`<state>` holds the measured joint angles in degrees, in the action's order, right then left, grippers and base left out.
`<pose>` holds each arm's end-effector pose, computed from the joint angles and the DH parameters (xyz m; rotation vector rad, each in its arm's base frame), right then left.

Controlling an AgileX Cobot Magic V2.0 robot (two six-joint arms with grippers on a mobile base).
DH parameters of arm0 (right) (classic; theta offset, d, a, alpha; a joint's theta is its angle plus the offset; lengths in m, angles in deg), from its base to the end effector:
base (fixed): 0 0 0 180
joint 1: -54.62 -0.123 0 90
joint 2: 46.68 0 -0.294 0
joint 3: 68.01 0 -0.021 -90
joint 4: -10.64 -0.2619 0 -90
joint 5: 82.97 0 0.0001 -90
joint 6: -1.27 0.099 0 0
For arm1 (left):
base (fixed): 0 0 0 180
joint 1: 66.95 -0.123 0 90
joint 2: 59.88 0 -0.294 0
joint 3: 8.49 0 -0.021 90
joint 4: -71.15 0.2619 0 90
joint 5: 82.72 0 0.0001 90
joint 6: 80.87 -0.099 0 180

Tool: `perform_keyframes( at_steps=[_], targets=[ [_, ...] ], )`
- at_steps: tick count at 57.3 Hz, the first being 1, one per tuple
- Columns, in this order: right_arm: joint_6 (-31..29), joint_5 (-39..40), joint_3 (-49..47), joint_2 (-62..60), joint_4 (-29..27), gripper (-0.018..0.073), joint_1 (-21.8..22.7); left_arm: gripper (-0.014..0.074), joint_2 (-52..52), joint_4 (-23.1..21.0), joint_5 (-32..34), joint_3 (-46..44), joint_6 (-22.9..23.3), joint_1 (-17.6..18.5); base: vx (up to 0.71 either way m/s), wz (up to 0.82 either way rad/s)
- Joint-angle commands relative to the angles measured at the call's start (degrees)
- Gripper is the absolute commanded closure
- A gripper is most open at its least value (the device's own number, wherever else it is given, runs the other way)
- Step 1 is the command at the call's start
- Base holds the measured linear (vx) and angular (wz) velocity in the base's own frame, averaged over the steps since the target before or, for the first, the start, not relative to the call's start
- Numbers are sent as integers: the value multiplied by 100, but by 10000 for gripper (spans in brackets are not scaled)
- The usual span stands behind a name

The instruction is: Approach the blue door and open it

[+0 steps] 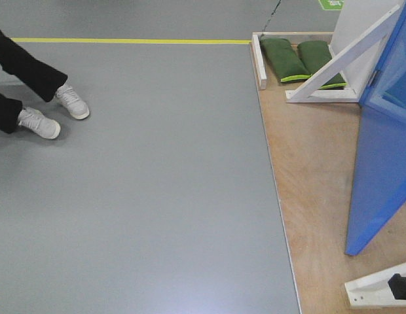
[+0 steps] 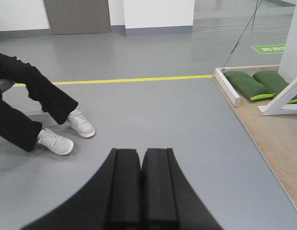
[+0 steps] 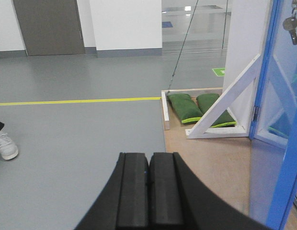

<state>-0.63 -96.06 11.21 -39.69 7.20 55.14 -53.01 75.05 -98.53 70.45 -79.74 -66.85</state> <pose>0.0658 0.0008 0.1810 0.0198 1.7326 0.0237 0.0647 0.0017 0.1783 0.0287 1.7730 0.0483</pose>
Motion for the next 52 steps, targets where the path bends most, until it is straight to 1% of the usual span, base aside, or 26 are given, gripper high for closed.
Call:
perform_keyframes(
  at_steps=[1,52],
  targets=[
    [-36,480,7,-81,40,547,23,524,-70,-16,484,-149,39,36,34,-12],
    [-35,485,7,-81,40,547,23,524,-70,-16,484,-149,39,36,36,-7]
  ],
)
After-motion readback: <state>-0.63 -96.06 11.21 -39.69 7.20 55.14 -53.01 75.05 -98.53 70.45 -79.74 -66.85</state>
